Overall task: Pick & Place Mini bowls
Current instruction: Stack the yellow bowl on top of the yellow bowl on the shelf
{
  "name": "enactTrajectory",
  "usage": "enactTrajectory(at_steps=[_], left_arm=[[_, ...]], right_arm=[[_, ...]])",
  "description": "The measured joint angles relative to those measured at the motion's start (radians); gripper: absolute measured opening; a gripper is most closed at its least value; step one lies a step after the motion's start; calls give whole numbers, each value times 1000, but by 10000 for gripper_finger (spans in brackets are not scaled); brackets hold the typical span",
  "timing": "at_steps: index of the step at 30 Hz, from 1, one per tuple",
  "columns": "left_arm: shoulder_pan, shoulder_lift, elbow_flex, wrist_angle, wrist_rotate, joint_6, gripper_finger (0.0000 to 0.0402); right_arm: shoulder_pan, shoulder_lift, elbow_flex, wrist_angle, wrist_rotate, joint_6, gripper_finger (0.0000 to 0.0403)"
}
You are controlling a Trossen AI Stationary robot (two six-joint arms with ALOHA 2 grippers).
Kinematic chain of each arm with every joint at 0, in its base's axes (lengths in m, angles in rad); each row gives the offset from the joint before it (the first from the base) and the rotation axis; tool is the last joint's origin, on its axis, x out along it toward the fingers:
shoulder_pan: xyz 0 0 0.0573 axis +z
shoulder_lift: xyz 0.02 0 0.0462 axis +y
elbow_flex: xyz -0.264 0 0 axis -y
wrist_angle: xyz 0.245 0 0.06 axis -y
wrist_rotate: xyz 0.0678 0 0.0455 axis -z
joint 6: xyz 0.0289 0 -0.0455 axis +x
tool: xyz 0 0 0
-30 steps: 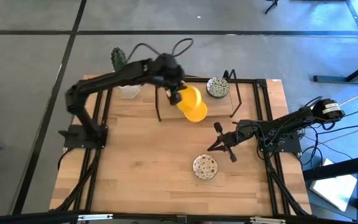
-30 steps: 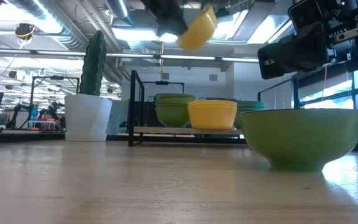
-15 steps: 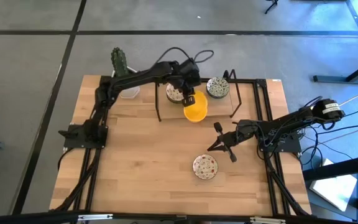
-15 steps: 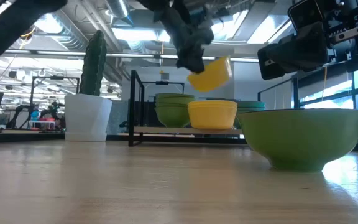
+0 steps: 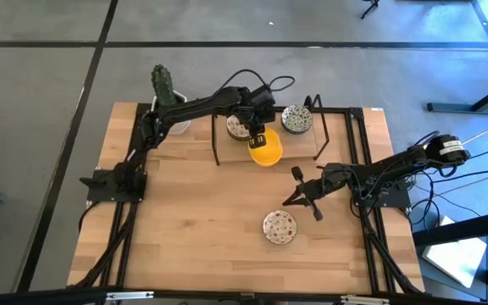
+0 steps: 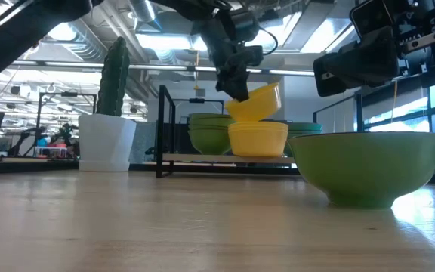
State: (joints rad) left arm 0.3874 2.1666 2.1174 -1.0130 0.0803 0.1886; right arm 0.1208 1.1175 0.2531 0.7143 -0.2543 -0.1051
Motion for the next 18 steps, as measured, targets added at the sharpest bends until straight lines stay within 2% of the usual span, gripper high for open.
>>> enactTrajectory(at_steps=[13, 18], left_arm=[[-11, 3, 0, 6, -19, 17, 3], [-28, 17, -1, -13, -63, 57, 3]], right_arm=[[0, 0, 0, 9, 0, 46, 8], [0, 0, 0, 24, 0, 62, 8]])
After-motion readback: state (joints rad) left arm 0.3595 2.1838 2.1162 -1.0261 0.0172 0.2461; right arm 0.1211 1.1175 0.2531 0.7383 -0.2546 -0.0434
